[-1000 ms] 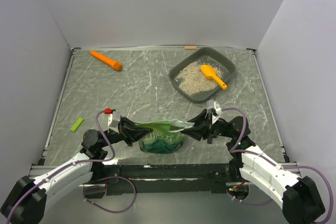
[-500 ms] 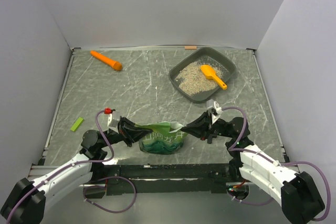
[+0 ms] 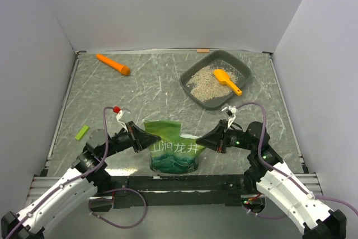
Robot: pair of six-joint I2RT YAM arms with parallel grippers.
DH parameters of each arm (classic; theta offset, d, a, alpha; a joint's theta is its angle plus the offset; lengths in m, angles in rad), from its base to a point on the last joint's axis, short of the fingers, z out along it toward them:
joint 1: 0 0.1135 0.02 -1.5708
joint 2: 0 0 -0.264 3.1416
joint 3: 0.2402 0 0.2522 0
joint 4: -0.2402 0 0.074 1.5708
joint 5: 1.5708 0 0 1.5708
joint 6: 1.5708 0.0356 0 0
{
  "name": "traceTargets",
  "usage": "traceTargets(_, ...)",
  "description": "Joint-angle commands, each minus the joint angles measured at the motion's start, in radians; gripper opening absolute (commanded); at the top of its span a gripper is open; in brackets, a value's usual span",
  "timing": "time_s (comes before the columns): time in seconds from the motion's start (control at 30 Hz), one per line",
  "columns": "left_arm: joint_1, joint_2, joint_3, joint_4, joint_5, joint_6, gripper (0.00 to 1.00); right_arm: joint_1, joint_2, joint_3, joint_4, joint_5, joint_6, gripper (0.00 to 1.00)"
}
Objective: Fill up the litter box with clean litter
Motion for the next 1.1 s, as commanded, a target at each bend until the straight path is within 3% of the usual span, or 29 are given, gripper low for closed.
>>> traceTargets(0.0,0.028,-0.023,0.091,-0.265,-0.160,-0.156,0.01,-0.016,-0.019,0.088,-0.240,0.043,0.126,0.00)
traceTargets(0.37,0.028,-0.210,0.060,-0.484,-0.074,-0.316,0.01,-0.016,0.030,-0.040,-0.264,-0.089,0.267,0.00)
traceTargets(0.77,0.028,-0.268,0.036,-0.744,0.044,-0.449,0.01,-0.016,0.059,-0.086,-0.372,-0.224,0.339,0.00)
traceTargets(1.07,0.028,-0.304,-0.029,-0.873,0.130,-0.485,0.01,-0.016,0.128,-0.130,-0.427,-0.219,0.310,0.00)
